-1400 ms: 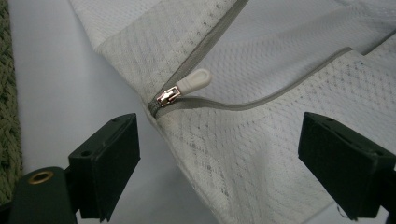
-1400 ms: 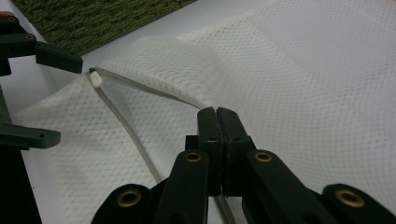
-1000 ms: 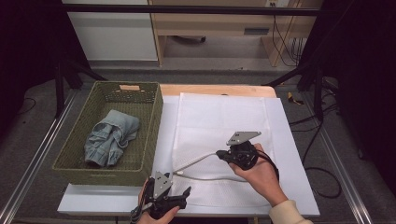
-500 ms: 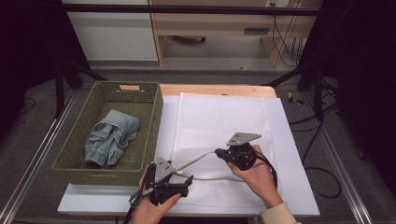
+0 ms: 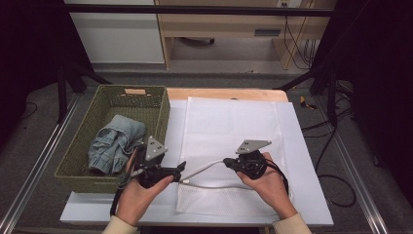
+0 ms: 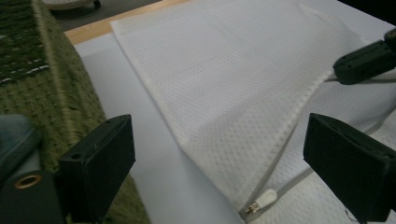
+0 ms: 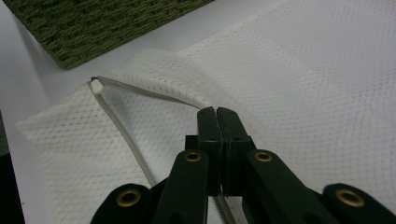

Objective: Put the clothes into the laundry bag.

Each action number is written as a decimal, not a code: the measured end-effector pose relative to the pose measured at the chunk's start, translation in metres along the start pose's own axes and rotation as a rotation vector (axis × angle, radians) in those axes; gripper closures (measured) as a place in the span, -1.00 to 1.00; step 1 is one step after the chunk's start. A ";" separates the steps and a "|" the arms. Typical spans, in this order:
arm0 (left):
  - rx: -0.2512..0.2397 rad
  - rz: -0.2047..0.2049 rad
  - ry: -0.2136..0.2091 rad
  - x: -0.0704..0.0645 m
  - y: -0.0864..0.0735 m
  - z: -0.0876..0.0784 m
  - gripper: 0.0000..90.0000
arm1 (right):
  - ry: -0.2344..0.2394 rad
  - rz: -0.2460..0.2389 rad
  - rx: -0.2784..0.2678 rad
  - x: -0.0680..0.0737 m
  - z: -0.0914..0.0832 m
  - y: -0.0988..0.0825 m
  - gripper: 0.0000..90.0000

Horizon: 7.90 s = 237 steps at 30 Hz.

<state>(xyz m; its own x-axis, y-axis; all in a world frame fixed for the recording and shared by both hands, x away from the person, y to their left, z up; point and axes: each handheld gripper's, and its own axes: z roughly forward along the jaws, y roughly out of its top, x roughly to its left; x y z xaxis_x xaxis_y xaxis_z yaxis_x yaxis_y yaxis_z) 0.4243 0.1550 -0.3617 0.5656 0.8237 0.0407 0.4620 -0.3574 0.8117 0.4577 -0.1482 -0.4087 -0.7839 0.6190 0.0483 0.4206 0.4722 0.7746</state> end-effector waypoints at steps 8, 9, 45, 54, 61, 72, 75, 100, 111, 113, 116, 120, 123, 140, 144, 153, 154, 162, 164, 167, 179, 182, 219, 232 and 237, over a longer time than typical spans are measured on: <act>0.012 -0.034 0.030 0.046 0.014 -0.021 -0.86 | -0.002 0.008 -0.007 -0.001 -0.003 -0.001 0.99; 0.014 -0.036 0.033 0.050 0.015 -0.022 -0.87 | -0.002 0.011 -0.008 -0.002 -0.004 -0.001 0.99; 0.209 -0.101 0.219 0.161 0.007 -0.004 -0.86 | 0.010 0.014 -0.006 -0.005 -0.003 -0.005 0.98; 0.251 -0.114 0.241 0.172 -0.003 0.008 -0.86 | 0.014 0.012 0.003 -0.005 -0.001 -0.005 0.98; 0.287 -0.125 0.226 0.175 -0.012 0.014 -0.86 | 0.016 0.013 0.002 -0.004 -0.001 -0.005 0.98; 0.310 -0.137 0.233 0.178 -0.016 0.027 -0.86 | 0.019 0.012 0.004 -0.004 -0.001 -0.005 0.98; 0.320 -0.142 0.237 0.180 -0.019 0.030 -0.87 | 0.021 0.011 -0.002 -0.005 -0.003 -0.005 0.98; 0.382 -0.111 0.229 0.190 -0.033 0.056 -0.99 | 0.028 0.012 0.012 -0.005 0.000 -0.005 0.98; 0.397 -0.110 0.230 0.191 -0.036 0.055 -0.97 | 0.028 0.010 0.012 -0.004 0.000 -0.005 0.98; 0.401 -0.111 0.234 0.191 -0.036 0.056 -0.97 | 0.030 0.011 0.012 -0.004 0.000 -0.005 0.98; 0.406 -0.113 0.240 0.191 -0.036 0.057 -0.97 | 0.031 0.011 0.018 -0.004 0.001 -0.006 0.98; 0.409 -0.108 0.263 0.193 -0.037 0.058 -0.90 | 0.034 0.009 0.018 -0.004 0.001 -0.006 0.98; 0.423 -0.096 0.258 0.195 -0.039 0.058 -0.66 | 0.035 0.010 0.019 -0.004 0.001 -0.005 0.98; 0.311 -0.102 0.253 0.192 -0.025 0.023 0.28 | 0.039 -0.009 0.037 -0.002 0.002 -0.005 0.98; 0.236 -0.103 0.252 0.185 -0.020 0.004 0.28 | 0.076 0.014 0.040 -0.007 -0.001 -0.004 0.98; 0.110 -0.081 0.235 0.165 -0.007 -0.020 0.28 | 0.112 0.050 0.061 -0.015 -0.006 0.000 0.98; 0.098 -0.078 0.234 0.163 -0.006 -0.022 0.28 | 0.113 0.049 0.062 -0.016 -0.006 0.001 0.98; 0.035 -0.066 0.216 0.153 -0.002 -0.032 0.28 | 0.112 0.041 0.104 -0.013 -0.003 0.008 0.98; 0.034 -0.063 0.207 0.152 -0.002 -0.032 0.28 | 0.113 0.042 0.109 -0.013 -0.002 0.009 0.98; 0.025 -0.056 0.202 0.150 -0.001 -0.032 0.28 | 0.113 0.042 0.110 -0.014 -0.002 0.009 0.99; -0.065 -0.021 0.195 0.129 0.015 -0.049 0.28 | 0.124 0.074 0.066 -0.016 -0.011 0.015 0.99; -0.085 -0.012 0.182 0.122 0.020 -0.055 0.28 | 0.127 0.063 0.061 -0.016 -0.017 0.022 0.98; -0.148 0.169 -0.072 -0.004 0.045 -0.056 0.28 | 0.165 0.113 0.052 -0.022 -0.027 0.044 0.98; -0.160 0.197 -0.077 -0.023 0.037 -0.051 0.28 | 0.163 0.106 0.056 -0.023 -0.029 0.045 0.98; -0.168 0.214 -0.099 -0.032 0.035 -0.051 0.28 | 0.153 0.105 0.050 -0.026 -0.030 0.045 0.98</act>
<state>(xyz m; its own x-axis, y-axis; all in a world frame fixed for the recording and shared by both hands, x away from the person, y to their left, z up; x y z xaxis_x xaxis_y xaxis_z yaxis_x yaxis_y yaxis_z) 0.3878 0.1383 -0.3047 0.7055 0.6878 0.1710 0.2100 -0.4333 0.8764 0.4831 -0.1615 -0.3560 -0.7933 0.5656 0.2255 0.5228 0.4428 0.7285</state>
